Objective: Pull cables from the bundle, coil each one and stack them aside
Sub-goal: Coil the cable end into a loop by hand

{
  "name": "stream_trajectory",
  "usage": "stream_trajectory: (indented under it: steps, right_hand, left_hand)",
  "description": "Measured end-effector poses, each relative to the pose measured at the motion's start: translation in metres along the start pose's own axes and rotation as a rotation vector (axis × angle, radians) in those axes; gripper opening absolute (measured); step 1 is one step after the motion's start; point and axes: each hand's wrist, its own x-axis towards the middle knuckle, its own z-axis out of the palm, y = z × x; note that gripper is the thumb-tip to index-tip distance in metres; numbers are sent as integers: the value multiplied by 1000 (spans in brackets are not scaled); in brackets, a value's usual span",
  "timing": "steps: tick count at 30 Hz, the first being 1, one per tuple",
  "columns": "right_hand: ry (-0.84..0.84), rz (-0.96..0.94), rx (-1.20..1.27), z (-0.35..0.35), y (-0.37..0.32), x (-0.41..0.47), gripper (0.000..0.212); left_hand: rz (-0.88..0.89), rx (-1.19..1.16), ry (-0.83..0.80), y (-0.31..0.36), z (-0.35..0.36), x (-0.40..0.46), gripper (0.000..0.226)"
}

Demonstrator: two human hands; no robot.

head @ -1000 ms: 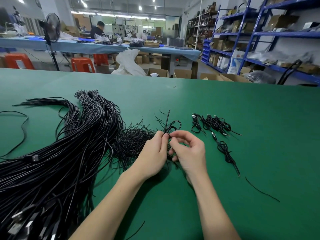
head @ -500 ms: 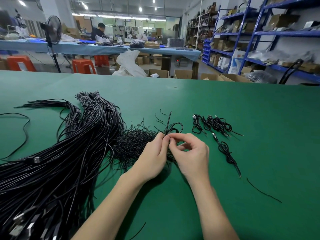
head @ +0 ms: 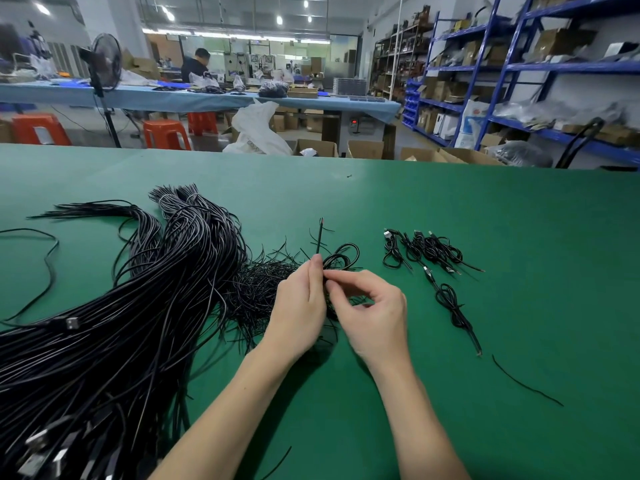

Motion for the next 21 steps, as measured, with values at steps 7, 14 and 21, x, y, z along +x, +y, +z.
stream_trajectory:
  steps: [7, 14, 21]
  right_hand:
    - [-132, 387, 463, -5, -7, 2, 26]
    - [-246, 555, 579, -15, -2, 6, 32]
    - [-412, 415, 465, -25, 0, 9, 30]
  left_hand:
    - [21, -16, 4, 2, -5, 5, 47]
    - [-29, -216, -55, 4, -4, 4, 55]
    - [-155, -299, -174, 8, -13, 8, 64]
